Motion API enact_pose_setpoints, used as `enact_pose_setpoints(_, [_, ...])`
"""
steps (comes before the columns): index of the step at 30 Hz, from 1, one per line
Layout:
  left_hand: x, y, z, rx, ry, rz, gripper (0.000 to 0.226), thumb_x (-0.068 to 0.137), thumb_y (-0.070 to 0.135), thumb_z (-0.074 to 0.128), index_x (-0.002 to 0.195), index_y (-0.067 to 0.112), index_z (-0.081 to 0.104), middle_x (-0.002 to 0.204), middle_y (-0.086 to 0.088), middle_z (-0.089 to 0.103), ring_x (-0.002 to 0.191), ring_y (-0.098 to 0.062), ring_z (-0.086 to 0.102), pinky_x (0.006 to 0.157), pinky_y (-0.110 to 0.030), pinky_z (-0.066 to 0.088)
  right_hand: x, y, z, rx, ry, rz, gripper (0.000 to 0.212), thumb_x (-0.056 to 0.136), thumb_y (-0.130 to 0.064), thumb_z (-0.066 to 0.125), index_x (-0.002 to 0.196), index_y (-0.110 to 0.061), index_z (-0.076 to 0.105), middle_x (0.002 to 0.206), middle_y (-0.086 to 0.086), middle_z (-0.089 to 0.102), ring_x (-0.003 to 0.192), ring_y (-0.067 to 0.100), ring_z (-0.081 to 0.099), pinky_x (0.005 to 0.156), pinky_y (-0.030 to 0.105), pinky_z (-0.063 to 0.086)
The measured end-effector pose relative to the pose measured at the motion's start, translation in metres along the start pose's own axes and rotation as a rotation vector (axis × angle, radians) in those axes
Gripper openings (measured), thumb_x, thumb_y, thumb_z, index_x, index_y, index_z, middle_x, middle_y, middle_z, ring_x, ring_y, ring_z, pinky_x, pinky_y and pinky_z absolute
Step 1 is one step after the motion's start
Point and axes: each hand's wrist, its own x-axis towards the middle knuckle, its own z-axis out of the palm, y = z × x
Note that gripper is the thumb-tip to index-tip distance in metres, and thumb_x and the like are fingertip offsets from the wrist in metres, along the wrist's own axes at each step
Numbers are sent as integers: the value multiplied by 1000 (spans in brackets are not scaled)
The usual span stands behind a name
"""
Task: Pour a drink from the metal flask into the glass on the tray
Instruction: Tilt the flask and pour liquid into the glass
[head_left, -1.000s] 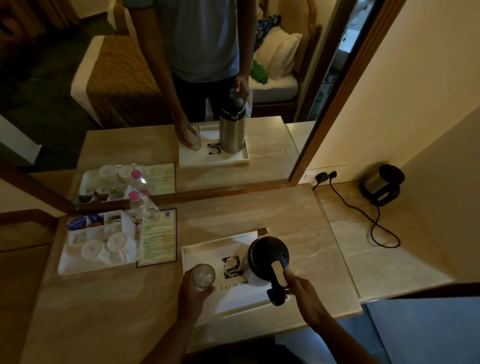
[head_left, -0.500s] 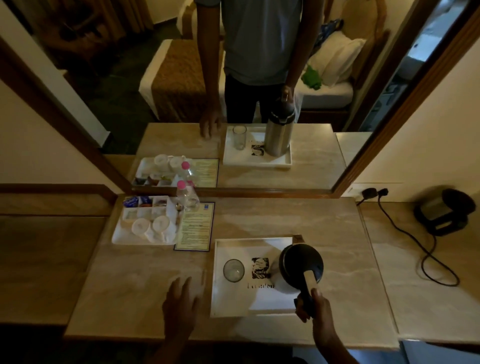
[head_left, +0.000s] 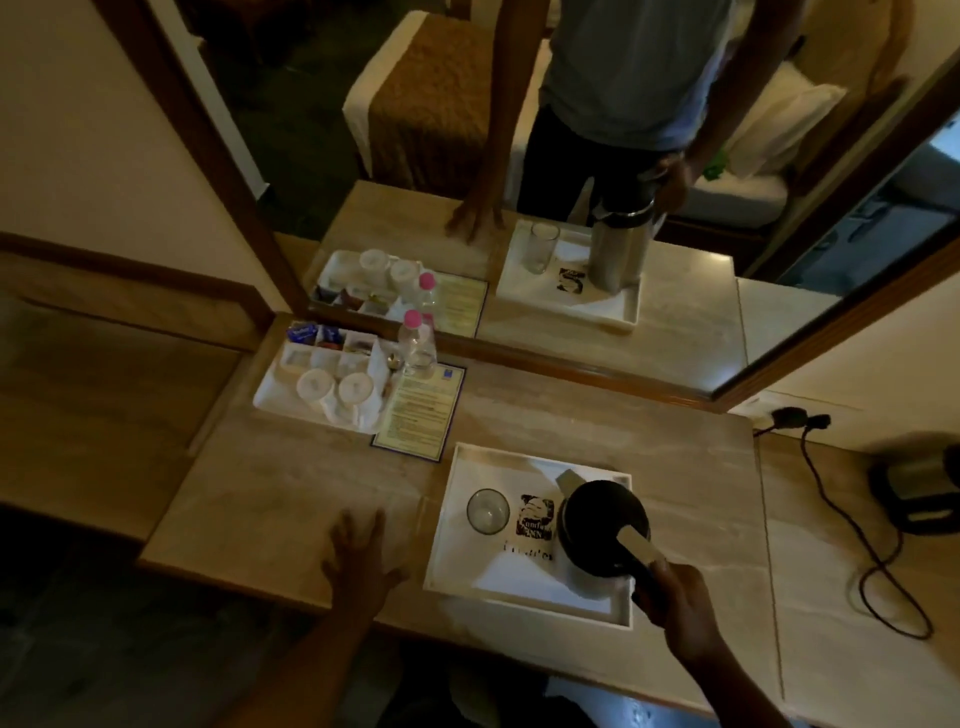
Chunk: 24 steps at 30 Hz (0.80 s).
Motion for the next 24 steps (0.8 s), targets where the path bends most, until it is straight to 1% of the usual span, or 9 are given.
enact_pose_setpoints(4, [0, 0, -3, -24, -12, -15, 105, 94, 55, 69, 168, 36, -4, 173, -15, -21, 162, -42, -11, 126, -65, 22, 4, -34, -7, -23, -182, -10, 76, 82, -79, 56, 46, -12, 56, 44, 3, 37, 42, 15, 31, 51, 28, 26])
enact_pose_setpoints(5, [0, -2, -3, -36, -12, -21, 104, 94, 54, 69, 168, 37, -3, 173, -15, -20, 162, -41, -11, 126, -65, 22, 6, -43, -8, -33, -232, -14, 84, 81, -79, 57, 54, 0, 63, 45, 3, 36, 43, 16, 31, 51, 29, 26])
enact_pose_setpoints(6, [1, -2, -3, -35, -11, -21, 104, 94, 54, 69, 168, 37, -3, 173, -15, -20, 162, -41, -11, 126, -65, 22, 7, -50, -8, -60, -268, -30, 96, 81, -79, 57, 70, 16, 63, 46, 2, 37, 43, 17, 31, 50, 30, 27])
enact_pose_setpoints(8, [1, -3, -4, -24, -11, -23, 104, 94, 54, 69, 168, 38, -3, 174, -15, -19, 162, -41, -10, 126, -65, 22, 9, -64, -5, -147, -327, -94, 106, 84, -79, 52, 89, 28, 54, 46, 0, 39, 43, 16, 35, 50, 28, 32])
enact_pose_setpoints(9, [1, -3, -4, -21, -11, -20, 104, 94, 54, 68, 167, 38, -3, 174, -15, -19, 162, -41, -10, 126, -65, 21, 9, -70, -3, -180, -341, -108, 105, 84, -79, 51, 87, 26, 57, 46, 0, 40, 43, 16, 36, 50, 26, 33])
enact_pose_setpoints(11, [0, -4, -4, -30, -11, -18, 104, 95, 54, 69, 167, 37, -4, 173, -15, -20, 162, -41, -11, 126, -66, 20, 12, -79, 2, -224, -338, -90, 97, 82, -81, 51, 67, 13, 61, 46, 5, 41, 43, 18, 37, 51, 26, 35])
enact_pose_setpoints(15, [-1, -6, -4, -39, -14, -13, 104, 95, 53, 68, 168, 37, -4, 173, -15, -21, 162, -41, -12, 126, -66, 21, 17, -91, 11, -343, -332, -27, 84, 85, -80, 48, 49, -5, 53, 45, 5, 47, 43, 19, 43, 54, 28, 39])
enact_pose_setpoints(18, [-1, -6, -6, -37, -17, -18, 103, 95, 52, 69, 168, 37, -3, 173, -15, -21, 162, -41, -11, 126, -67, 21, 20, -96, 15, -434, -331, -22, 81, 79, -89, 44, 45, -16, 57, 43, 2, 52, 41, 17, 47, 53, 22, 42])
enact_pose_setpoints(24, [-3, -6, -7, -20, -19, -20, 105, 95, 54, 69, 167, 37, -5, 173, -16, -21, 162, -42, -11, 126, -66, 21, 21, -102, 18, -545, -356, -25, 80, 75, -94, 41, 46, -21, 58, 42, 0, 51, 40, 13, 45, 50, 17, 40])
